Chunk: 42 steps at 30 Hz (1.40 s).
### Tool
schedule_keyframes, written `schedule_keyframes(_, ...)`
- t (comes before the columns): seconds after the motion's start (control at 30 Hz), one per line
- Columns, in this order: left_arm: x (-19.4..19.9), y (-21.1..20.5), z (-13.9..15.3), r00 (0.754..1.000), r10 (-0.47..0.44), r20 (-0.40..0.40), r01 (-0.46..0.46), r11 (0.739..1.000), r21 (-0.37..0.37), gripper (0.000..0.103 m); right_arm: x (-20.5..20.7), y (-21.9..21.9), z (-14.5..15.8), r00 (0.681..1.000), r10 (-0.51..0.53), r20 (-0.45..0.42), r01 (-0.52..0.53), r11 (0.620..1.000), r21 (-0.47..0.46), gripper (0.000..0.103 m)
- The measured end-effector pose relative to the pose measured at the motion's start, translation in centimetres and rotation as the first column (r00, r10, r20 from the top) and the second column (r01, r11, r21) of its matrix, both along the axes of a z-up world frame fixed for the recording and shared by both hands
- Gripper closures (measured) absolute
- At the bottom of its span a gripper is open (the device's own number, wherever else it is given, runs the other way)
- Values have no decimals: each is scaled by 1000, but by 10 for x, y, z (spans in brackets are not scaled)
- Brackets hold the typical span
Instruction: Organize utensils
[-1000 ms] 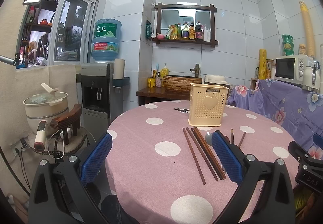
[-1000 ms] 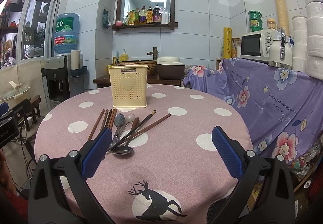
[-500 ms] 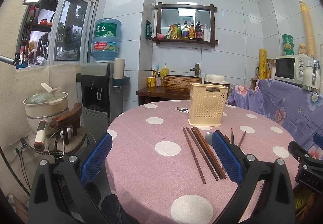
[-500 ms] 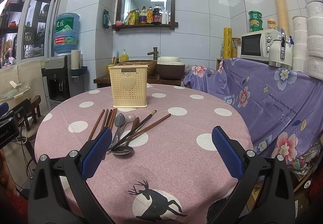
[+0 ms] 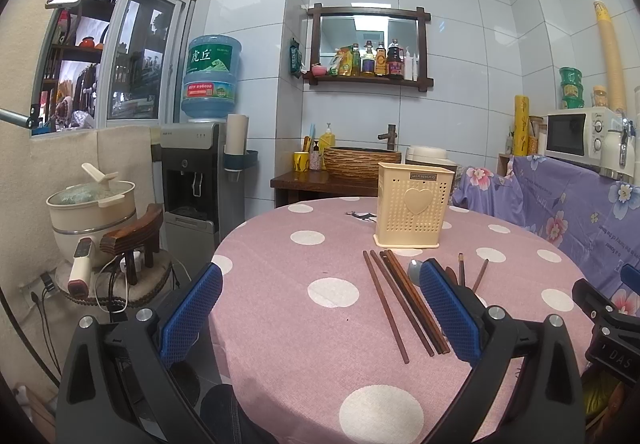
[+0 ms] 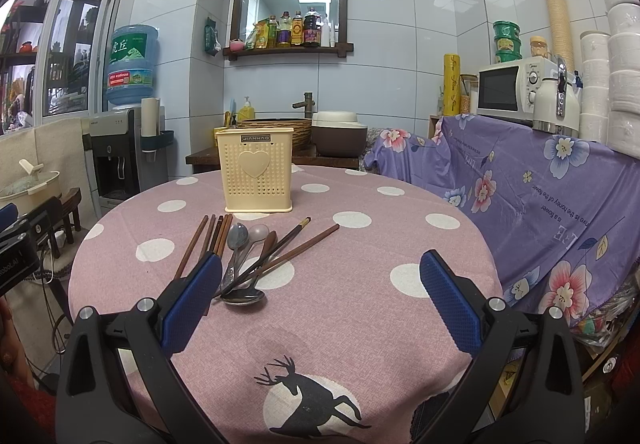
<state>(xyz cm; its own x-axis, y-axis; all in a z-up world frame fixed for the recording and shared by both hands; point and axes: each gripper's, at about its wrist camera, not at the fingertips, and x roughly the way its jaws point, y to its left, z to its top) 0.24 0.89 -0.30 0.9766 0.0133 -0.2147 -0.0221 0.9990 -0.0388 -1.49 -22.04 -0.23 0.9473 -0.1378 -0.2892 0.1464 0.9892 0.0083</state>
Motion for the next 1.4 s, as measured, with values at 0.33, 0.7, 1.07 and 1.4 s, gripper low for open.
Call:
schedule_keyframes(0.33,1,0,0,1000,-1,-3,1,1000,-1,5,0,0,0,1000,-1,-2,1,1000,0,5)
schedule_keyframes(0.7,43,-3,-20,982,-60,-180,64,998,15,5,27,-9,-9,993,-13,-116,15,1000,17,5)
schedule_keyframes(1.07,155,-12,-18,888,-111,-447,151,987,55,15,117,-42,-11,948,22,-316,19,992,126,21)
schedule_keyframes(1.4,213,-28,-30,815,-143,-562,172,985,-2,47,214,-30,-24,878,150,-455,-32,966,258,60)
